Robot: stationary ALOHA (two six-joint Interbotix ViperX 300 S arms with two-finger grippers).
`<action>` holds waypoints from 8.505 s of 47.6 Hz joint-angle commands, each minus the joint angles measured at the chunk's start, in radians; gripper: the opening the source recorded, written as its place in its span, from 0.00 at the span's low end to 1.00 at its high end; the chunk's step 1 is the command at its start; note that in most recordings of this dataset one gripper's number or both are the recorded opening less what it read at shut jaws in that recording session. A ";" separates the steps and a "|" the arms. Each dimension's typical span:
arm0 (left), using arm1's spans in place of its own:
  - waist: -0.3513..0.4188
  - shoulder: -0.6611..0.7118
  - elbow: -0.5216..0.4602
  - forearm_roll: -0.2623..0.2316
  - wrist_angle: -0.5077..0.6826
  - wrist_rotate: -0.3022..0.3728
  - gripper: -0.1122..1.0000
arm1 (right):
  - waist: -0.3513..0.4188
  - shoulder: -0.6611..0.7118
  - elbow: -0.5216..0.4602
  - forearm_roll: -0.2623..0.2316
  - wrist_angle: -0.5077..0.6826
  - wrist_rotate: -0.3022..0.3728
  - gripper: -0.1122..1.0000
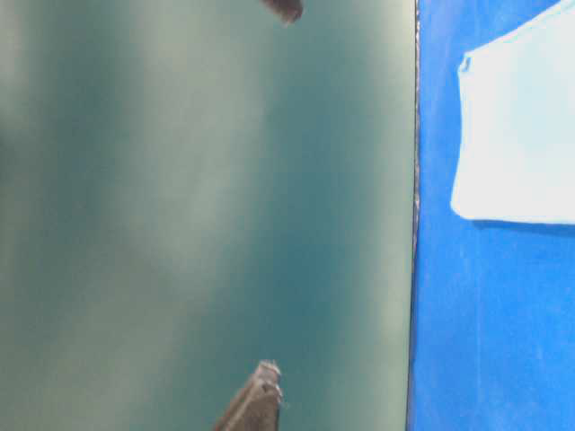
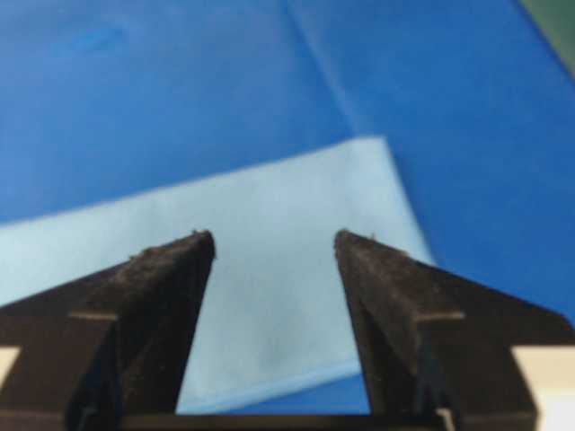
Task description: Fold the light blue towel.
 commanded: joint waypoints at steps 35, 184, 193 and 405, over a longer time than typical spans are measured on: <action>0.160 0.310 -0.253 0.002 0.009 0.015 0.78 | -0.164 0.161 -0.052 -0.037 0.000 -0.021 0.64; -0.166 0.584 -0.362 0.006 0.106 0.175 0.11 | 0.385 0.390 -0.081 0.069 0.207 0.258 0.13; -0.204 0.641 -0.387 0.006 0.103 0.163 0.11 | 0.420 0.426 -0.081 0.078 0.204 0.288 0.13; -0.210 -0.738 0.299 0.003 0.356 0.144 0.68 | 0.483 -0.451 0.207 -0.186 0.385 0.296 0.63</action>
